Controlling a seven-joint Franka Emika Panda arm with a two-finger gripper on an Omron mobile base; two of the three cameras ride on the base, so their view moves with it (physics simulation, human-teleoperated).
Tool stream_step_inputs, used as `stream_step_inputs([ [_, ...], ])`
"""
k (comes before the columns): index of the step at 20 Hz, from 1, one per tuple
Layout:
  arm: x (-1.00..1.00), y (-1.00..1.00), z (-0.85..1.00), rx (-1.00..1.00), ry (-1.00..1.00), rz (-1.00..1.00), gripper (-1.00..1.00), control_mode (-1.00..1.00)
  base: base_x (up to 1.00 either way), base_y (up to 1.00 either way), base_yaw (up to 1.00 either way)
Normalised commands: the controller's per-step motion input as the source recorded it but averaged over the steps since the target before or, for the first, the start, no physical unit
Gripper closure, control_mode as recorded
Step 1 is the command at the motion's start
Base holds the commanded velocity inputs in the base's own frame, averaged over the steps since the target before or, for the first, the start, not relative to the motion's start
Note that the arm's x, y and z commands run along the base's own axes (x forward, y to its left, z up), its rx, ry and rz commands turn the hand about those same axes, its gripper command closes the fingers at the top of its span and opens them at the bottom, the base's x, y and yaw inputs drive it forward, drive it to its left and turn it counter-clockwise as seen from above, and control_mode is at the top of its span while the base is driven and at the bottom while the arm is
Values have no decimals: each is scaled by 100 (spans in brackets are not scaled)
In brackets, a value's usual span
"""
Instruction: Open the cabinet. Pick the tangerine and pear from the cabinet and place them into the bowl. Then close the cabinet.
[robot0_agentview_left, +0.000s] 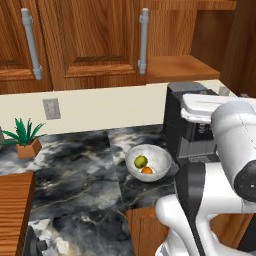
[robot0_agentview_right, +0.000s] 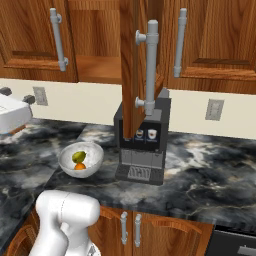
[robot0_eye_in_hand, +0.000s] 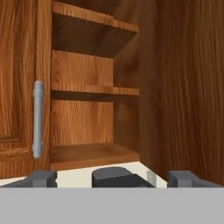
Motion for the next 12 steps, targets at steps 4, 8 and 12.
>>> stream_step_inputs([
  [4, -100, -1, 6, 4, 0, 4, -100, -100, 0, 0, 0],
  [8, -100, -18, 24, 7, 0, 3, -100, -100, 0, 0, 0],
  [12, -79, -65, 31, 10, -4, 4, -100, -100, 0, 0, 0],
])
